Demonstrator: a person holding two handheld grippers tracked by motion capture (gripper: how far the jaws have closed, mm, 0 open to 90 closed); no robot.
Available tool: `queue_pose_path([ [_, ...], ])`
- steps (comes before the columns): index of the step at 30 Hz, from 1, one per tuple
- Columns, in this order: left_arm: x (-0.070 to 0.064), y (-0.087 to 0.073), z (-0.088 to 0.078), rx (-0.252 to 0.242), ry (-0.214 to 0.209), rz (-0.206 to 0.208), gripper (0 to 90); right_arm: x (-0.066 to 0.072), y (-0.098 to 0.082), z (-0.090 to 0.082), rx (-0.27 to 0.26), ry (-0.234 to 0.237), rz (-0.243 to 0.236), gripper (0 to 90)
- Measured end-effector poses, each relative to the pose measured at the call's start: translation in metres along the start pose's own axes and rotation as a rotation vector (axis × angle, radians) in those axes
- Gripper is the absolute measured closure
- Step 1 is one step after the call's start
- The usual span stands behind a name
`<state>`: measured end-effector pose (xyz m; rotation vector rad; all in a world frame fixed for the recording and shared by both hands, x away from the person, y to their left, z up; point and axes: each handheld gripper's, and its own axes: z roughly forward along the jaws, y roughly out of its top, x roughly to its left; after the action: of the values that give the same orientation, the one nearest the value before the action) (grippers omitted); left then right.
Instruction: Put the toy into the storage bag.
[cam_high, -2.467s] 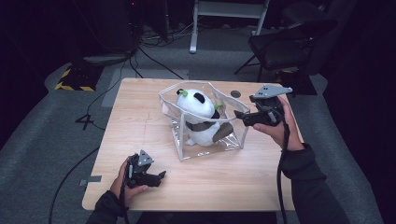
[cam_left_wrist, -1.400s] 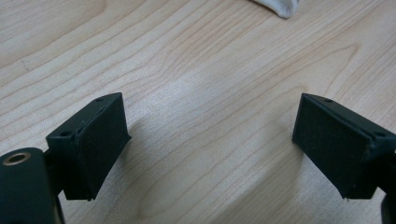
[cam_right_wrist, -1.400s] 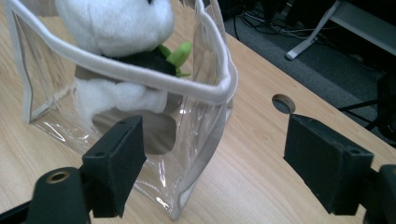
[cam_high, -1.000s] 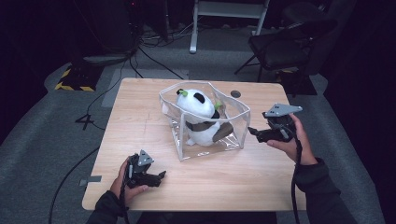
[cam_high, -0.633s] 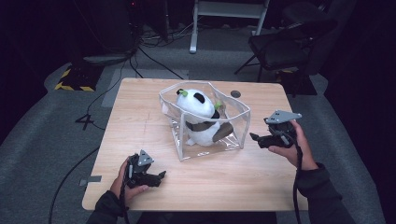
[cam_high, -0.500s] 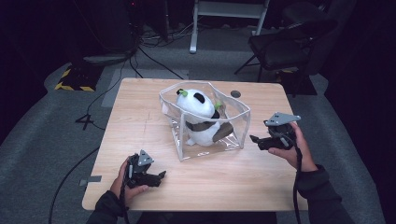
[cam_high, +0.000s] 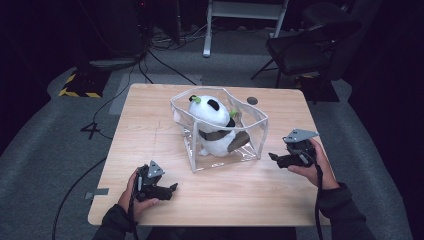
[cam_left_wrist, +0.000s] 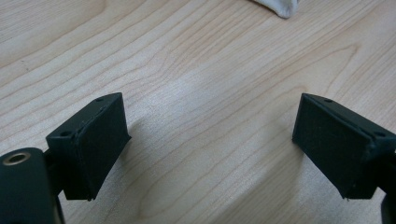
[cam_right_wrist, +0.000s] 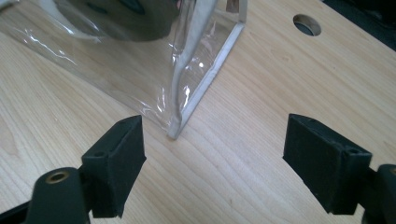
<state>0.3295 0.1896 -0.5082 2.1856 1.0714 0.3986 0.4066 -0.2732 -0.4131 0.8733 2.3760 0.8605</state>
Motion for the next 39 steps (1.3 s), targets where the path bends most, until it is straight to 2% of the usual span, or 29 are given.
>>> queue_pose_path([
  [18, 0.000, 0.000, 0.000, 0.000, 0.000, 0.000, 10.5, 0.006, -0.032, 0.008, 0.044, 0.016, 0.013, 20.8],
  [27, 0.000, 0.000, 0.000, 0.000, 0.001, 0.000, 10.3, 0.010, -0.050, 0.008, 0.057, 0.050, 0.022, 20.8],
  [39, 0.000, 0.000, 0.000, 0.001, 0.003, -0.001, 10.2, 0.010, -0.077, 0.006, 0.072, 0.061, 0.045, 20.5],
])
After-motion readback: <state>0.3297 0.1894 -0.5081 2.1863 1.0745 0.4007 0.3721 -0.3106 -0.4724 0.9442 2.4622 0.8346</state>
